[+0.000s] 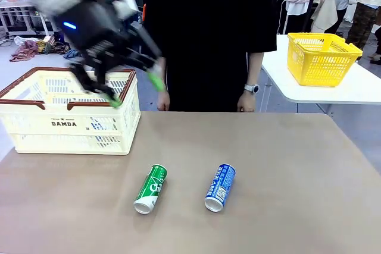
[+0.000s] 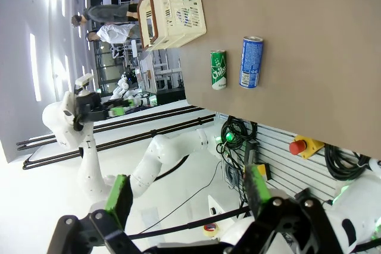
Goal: Place the drinks into the Shopping basket.
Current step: Pick up one drink and place it into the Shopping basket.
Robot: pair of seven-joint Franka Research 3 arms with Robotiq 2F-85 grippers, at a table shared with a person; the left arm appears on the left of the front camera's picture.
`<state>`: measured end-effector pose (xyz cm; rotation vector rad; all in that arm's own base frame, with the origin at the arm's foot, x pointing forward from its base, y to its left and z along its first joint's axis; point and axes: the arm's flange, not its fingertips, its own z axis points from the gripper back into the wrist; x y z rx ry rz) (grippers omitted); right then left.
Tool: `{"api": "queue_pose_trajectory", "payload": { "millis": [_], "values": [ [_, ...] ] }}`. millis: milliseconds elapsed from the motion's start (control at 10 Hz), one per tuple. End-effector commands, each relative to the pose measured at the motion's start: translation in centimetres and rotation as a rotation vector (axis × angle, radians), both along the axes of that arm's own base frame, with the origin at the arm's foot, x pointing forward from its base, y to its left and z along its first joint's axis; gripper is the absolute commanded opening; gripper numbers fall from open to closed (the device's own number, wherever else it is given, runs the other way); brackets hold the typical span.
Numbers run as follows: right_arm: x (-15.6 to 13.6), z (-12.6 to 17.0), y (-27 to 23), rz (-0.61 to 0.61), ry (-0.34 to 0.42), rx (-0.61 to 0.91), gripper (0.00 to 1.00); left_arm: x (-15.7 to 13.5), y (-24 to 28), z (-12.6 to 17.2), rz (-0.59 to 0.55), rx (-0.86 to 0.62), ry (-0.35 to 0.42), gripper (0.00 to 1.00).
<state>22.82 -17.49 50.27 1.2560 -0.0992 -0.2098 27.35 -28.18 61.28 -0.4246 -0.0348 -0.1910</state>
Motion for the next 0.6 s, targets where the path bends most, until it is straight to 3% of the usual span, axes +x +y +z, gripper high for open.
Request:
{"api": "queue_pose_trajectory", "payload": {
  "millis": [0, 200, 300, 500],
  "values": [
    [-0.2, 0.0, -0.3, 0.013, -0.012, -0.010, 1.00, 3.5, -6.1, -3.7, -0.028, 0.153, -0.056, 1.00],
    [-0.2, 0.0, -0.3, 0.013, -0.012, -0.010, 1.00, 5.3, -12.6, -11.2, -0.173, 0.151, -0.011, 1.00],
    [-0.2, 0.0, -0.3, 0.013, -0.012, -0.010, 1.00, 6.0, -15.5, -15.0, -0.179, 0.150, -0.012, 1.00],
    [-0.2, 0.0, -0.3, 0.013, -0.012, -0.010, 1.00, 7.0, -18.4, -19.5, -0.189, 0.209, -0.053, 1.00]
  ]
}}
